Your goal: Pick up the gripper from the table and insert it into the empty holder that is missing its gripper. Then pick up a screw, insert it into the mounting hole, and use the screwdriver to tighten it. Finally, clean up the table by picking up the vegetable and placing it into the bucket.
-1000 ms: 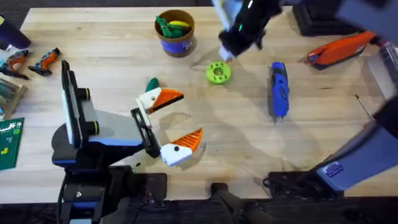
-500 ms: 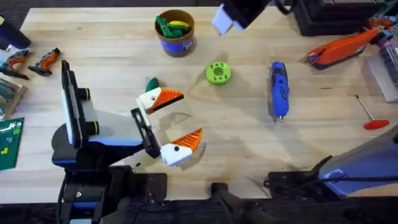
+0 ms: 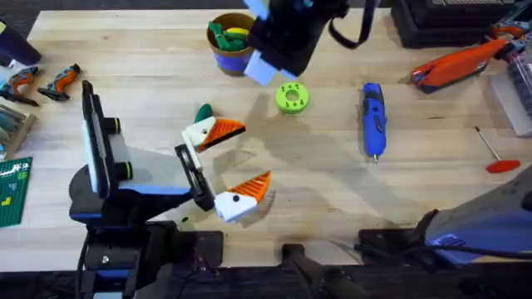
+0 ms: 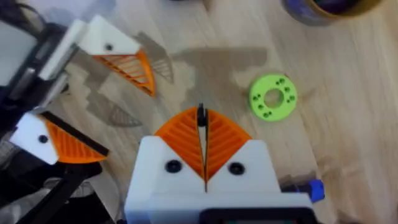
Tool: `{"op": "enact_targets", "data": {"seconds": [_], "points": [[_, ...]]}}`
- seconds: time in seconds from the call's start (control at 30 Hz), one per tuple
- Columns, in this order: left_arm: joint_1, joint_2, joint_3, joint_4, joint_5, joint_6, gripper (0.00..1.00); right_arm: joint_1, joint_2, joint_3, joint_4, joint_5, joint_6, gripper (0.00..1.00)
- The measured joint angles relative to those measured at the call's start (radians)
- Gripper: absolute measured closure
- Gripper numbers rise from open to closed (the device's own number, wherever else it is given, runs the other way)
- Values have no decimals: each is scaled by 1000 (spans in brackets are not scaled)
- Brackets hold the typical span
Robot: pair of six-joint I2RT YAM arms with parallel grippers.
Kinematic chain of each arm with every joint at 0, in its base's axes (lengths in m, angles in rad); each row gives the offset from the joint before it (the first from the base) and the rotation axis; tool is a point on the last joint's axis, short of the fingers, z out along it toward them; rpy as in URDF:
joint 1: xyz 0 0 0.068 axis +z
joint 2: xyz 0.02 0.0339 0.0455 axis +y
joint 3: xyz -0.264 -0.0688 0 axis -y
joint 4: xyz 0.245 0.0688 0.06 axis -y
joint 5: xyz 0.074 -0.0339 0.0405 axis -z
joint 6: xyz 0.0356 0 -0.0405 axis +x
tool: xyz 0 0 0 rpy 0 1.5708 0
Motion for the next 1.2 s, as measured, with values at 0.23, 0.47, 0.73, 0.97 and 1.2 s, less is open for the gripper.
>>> {"op": "enact_targets", "data": {"seconds": [0.23, 0.47, 0.73, 0.97, 1.2], "points": [[0, 0, 0, 0, 0, 0, 16, 113, 17, 1, 76, -63, -51, 995], [0, 0, 0, 0, 0, 0, 15, 185, 65, 1, 108, -115, -74, 996], [0, 0, 0, 0, 0, 0, 15, 192, 85, 1, 96, -118, -81, 995], [0, 0, 0, 0, 0, 0, 15, 192, 106, 1, 78, -118, -82, 996], [0, 0, 0, 0, 0, 0, 15, 192, 109, 1, 78, -118, -84, 996]]}}
